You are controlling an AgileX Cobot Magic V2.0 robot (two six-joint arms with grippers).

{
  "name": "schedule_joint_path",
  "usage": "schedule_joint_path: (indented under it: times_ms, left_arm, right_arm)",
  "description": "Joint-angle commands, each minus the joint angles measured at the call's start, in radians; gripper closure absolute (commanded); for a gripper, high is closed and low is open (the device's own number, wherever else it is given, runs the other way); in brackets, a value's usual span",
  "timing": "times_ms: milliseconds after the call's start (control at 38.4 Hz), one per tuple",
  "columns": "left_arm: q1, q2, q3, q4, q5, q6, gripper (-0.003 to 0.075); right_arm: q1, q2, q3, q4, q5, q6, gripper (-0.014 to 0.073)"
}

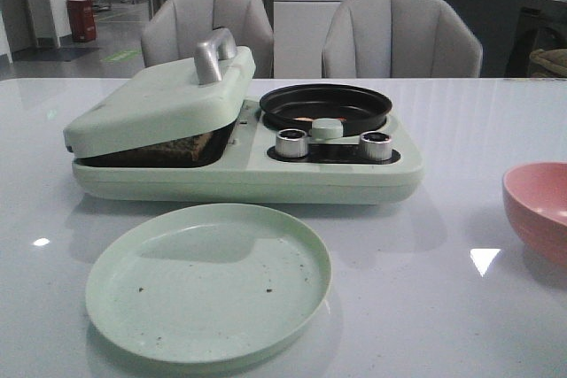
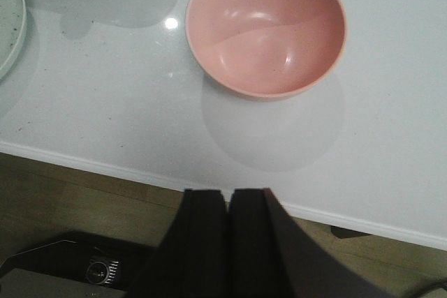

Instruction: Make breakfast with bread and shrimp

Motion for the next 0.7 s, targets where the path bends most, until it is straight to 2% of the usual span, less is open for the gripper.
schedule_joint_path:
  times_ms: [0,312,599,677]
  left_arm:
    - [0.025,-0.053,0.071,-0.052,-0.193,-0.008,0.0619]
    - [0.032,-0.169,0.349,-0.162,-0.488,-0.008,0.0619]
    - [0.032,-0.169,0.366,-0.164,-0.63,-0.008,0.0619]
    - [0.032,-0.169,0.366,-0.164,-0.632,-0.008,0.0619]
  right_arm:
    - [0.002,0.002,-0.023,-0.001,-0.065,-0.009,0.0576]
    - [0.002,0.002,-0.023,-0.001,-0.063,-0.009,0.0576]
    - [0.002,0.002,-0.023,-0.001,-0.061,-0.009,0.0576]
    - [0.002,0.002,-0.023,-0.001,-0.061,-0.009,0.0576]
